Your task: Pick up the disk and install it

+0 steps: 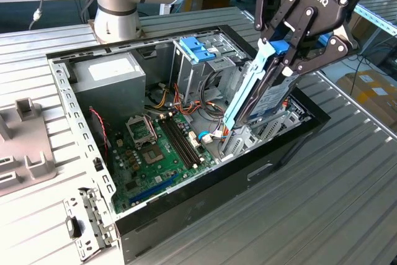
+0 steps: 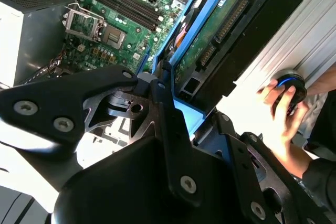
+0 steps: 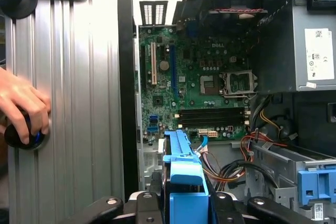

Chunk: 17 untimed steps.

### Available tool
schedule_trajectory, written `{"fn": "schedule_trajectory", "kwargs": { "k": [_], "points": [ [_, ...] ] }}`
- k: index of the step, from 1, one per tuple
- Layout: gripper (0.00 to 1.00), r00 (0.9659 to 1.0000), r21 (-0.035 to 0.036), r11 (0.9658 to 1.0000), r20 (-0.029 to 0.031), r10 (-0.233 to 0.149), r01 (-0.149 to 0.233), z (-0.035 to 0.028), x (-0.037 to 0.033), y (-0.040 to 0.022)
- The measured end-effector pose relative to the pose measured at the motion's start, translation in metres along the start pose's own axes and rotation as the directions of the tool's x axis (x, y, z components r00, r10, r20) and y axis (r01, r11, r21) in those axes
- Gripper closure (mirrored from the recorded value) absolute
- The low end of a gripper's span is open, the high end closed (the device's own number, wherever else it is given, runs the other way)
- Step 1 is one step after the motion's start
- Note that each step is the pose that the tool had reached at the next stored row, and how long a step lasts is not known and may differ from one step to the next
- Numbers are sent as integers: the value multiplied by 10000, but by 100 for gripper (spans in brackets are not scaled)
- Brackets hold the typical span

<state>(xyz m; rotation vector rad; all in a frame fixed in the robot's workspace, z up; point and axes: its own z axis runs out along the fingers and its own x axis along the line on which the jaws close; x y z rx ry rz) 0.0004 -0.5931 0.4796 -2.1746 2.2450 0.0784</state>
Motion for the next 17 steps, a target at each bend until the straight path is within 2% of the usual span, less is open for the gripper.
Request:
{"fn": "schedule_trajectory", "kwargs": {
  "k": [17],
  "points": [
    [63,10000,-1,10000,0,0,0,6,54,-168]
  ]
}}
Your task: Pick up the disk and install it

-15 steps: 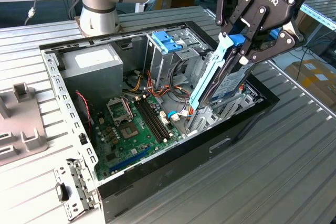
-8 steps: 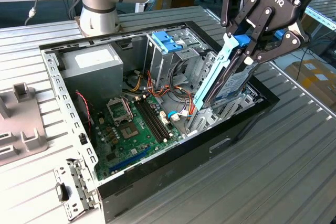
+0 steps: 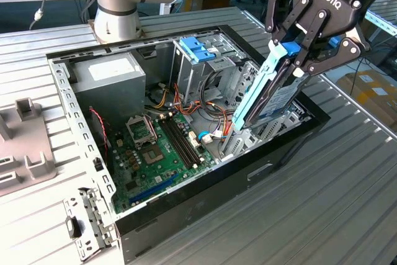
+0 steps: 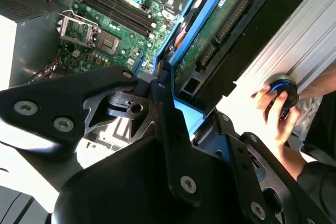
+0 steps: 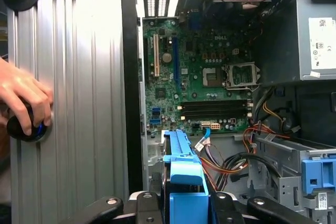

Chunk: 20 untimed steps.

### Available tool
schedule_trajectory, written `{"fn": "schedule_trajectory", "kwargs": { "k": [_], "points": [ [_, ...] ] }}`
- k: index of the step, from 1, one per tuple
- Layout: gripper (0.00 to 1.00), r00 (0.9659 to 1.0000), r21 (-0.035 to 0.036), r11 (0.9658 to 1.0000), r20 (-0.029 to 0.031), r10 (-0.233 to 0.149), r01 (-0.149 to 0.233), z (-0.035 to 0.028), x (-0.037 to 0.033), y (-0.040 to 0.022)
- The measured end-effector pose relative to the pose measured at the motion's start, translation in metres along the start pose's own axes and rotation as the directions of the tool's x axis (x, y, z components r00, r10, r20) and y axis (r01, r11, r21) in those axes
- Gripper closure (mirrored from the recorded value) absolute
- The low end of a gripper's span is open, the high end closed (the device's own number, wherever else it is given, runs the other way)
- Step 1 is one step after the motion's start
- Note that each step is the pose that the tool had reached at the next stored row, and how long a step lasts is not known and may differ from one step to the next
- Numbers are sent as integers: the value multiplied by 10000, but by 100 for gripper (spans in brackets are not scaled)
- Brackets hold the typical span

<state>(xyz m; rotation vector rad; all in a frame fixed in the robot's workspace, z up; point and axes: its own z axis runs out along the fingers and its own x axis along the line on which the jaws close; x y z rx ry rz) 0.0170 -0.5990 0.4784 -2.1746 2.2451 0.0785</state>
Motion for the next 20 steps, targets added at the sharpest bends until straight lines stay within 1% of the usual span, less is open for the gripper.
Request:
{"fn": "schedule_trajectory", "kwargs": {
  "k": [2,5,12,15,17,20],
  "points": [
    [63,10000,0,10000,0,0,0,0,7,-17],
    [63,10000,-3,10000,1,0,0,2,23,-60],
    [63,10000,-25,10000,-1,1,-1,4,67,-196],
    [63,10000,-50,10000,0,2,-2,9,87,-309],
    [63,10000,-62,10000,1,2,-2,13,89,-354],
    [63,10000,-86,10000,-2,4,-4,20,89,-445]
  ]
}}
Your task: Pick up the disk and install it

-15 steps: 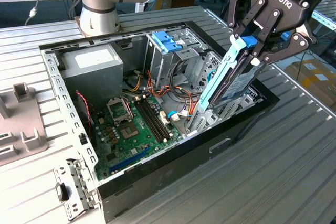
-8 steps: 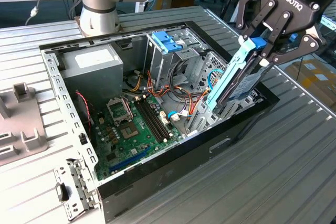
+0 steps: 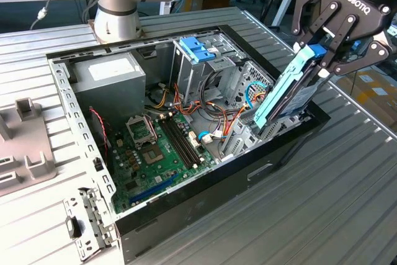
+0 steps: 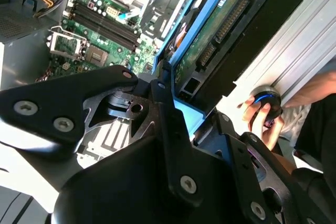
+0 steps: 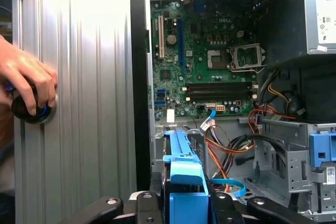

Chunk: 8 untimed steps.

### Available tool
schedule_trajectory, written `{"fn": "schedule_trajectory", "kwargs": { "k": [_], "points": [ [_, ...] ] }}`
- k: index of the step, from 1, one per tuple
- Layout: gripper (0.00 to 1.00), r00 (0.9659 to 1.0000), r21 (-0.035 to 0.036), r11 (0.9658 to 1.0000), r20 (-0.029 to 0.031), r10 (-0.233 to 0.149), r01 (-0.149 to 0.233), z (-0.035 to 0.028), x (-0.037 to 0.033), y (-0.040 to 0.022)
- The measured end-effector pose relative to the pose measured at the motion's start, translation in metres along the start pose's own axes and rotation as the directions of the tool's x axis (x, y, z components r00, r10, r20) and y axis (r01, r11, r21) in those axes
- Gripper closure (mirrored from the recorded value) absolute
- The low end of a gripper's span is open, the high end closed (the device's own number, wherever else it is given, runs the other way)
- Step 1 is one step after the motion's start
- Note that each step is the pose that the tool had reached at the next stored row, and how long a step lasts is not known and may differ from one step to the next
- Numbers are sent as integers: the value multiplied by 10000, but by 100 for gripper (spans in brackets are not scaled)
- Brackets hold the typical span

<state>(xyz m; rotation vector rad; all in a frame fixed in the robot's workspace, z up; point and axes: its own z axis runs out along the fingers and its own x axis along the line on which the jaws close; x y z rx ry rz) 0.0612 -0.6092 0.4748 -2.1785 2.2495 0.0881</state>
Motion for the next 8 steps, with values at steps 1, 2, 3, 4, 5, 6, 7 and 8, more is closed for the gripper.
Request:
{"fn": "schedule_trajectory", "kwargs": {
  "k": [1,2,3,4,5,6,7,8],
  "points": [
    [63,10000,-8,10000,1,0,0,3,0,-26],
    [63,10000,-17,10000,0,0,0,5,0,-54],
    [63,10000,-24,10000,0,1,-1,8,0,-79],
    [63,10000,-32,10000,1,1,-1,11,0,-107],
    [63,10000,-37,10000,0,1,-1,14,-1,-132],
    [63,10000,-43,10000,-3,1,-1,19,-2,-161],
    [63,10000,-48,10000,-2,1,-1,30,-2,-187],
    [63,10000,-52,10000,-1,2,-2,37,-2,-204]
  ]
}}
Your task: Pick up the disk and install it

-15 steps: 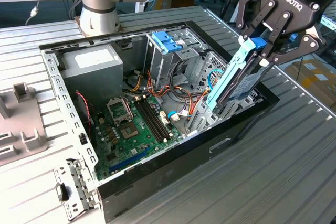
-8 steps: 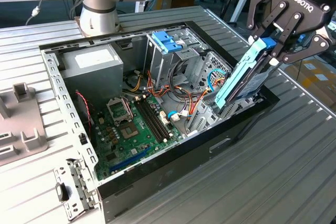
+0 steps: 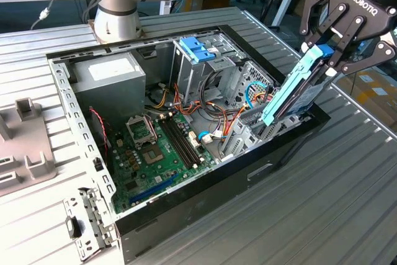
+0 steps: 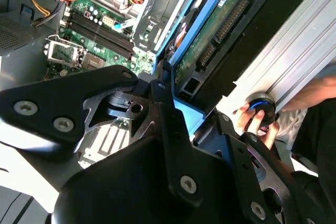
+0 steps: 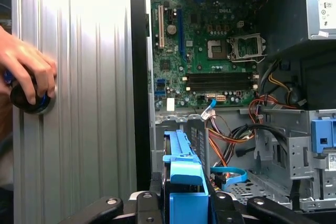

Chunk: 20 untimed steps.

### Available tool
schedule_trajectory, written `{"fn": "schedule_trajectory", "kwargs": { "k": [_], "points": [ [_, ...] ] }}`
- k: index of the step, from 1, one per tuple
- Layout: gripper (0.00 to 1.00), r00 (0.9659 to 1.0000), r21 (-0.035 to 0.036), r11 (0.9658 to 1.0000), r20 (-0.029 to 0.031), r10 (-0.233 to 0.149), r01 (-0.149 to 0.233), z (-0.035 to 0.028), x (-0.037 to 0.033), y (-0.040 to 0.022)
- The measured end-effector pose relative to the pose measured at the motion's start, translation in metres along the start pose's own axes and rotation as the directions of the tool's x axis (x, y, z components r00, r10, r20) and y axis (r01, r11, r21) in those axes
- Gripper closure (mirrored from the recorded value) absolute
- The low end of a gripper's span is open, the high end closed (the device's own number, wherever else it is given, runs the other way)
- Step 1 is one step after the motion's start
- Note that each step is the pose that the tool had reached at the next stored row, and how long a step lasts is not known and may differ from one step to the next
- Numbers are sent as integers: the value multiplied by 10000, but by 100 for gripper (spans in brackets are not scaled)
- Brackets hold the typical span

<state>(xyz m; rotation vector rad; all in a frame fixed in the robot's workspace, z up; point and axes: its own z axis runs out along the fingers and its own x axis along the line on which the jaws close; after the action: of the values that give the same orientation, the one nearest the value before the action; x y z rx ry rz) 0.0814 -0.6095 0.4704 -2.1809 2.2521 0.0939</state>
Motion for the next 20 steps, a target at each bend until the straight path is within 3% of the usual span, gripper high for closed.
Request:
{"fn": "schedule_trajectory", "kwargs": {
  "k": [4,10,20],
  "points": [
    [63,10000,-16,10000,-3,0,0,26,-1,-62],
    [63,10000,-16,10000,-4,0,0,95,2,-68],
    [63,9999,-24,9999,-5,-169,169,113,-144,-53]
  ]
}}
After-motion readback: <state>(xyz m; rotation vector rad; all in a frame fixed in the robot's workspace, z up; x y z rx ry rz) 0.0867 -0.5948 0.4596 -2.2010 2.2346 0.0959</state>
